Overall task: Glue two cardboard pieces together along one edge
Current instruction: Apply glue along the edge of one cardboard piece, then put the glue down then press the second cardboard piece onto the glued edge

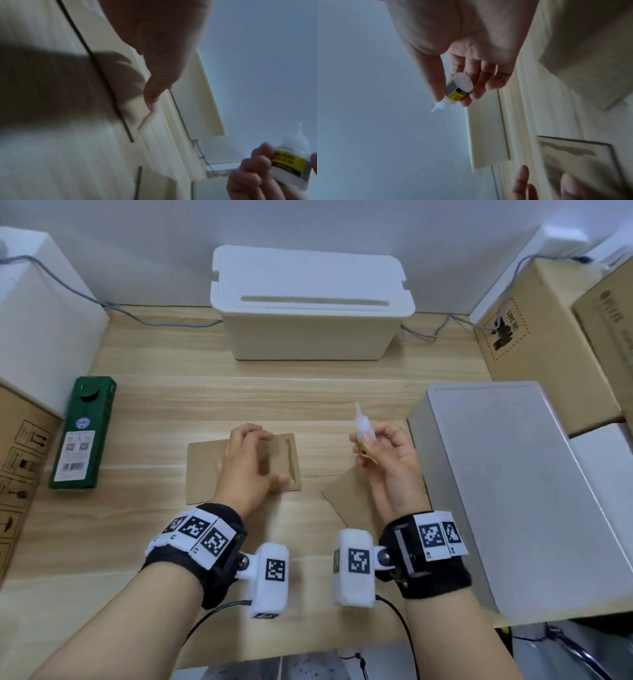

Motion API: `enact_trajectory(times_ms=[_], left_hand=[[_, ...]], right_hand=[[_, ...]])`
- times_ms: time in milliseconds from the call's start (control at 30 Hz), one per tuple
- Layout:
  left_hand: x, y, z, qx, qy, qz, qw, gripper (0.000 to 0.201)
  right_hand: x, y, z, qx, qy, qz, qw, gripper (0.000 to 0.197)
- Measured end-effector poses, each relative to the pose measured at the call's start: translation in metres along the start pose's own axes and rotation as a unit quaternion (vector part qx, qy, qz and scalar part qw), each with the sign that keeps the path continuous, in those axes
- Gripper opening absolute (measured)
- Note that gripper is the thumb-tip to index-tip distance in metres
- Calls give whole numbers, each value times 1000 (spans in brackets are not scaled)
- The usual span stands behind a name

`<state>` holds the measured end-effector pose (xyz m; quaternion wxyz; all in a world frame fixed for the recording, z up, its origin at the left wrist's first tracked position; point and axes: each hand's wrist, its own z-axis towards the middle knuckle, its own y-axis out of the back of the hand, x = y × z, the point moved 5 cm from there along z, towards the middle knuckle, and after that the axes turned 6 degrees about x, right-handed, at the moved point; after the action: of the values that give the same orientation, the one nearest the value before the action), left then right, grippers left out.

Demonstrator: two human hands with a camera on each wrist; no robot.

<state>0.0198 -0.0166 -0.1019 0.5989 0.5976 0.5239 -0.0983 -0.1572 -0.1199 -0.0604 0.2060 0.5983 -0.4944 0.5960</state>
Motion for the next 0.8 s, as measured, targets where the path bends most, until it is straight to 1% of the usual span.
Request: enact_trajectory(times_ms=[67, 133, 200, 233, 300, 400, 467, 533, 633, 733, 800], left_hand=[[-20, -3, -1, 22, -25, -76, 997, 55], [-41, -17, -3, 76, -34, -141, 986, 49], [-60, -40, -4, 137, -41, -147, 979, 51], [-68, -54, -4, 159, -41, -126, 978, 56], [-74, -72, -4, 179, -25, -66, 981, 69], [-76, -97, -4, 201, 1, 72, 977, 90], [-76, -105, -6, 192, -3, 161, 968, 94], [-77, -110, -8, 172, -16, 227, 959, 97], [-76, -115, -10, 156, -31, 267, 950, 98], [-76, -118, -8, 159, -1, 257, 953, 94], [-75, -118, -6, 167, 24, 252, 953, 95]], right_hand=[[25, 13, -7, -22, 34, -4, 999, 21], [49, 31, -17, -57, 75, -24, 995, 31], [68, 51, -28, -105, 108, -49, 987, 33], [75, 63, -33, -132, 119, -64, 982, 33], [81, 79, -39, -178, 122, -106, 971, 27], [81, 104, -45, -237, 116, -178, 948, 21], [76, 119, -47, -276, 100, -252, 922, 21], [70, 131, -48, -307, 69, -328, 891, 20], [58, 142, -48, -330, 30, -377, 865, 23], [52, 147, -48, -350, 12, -436, 829, 26], [50, 150, -46, -350, 2, -450, 822, 28]])
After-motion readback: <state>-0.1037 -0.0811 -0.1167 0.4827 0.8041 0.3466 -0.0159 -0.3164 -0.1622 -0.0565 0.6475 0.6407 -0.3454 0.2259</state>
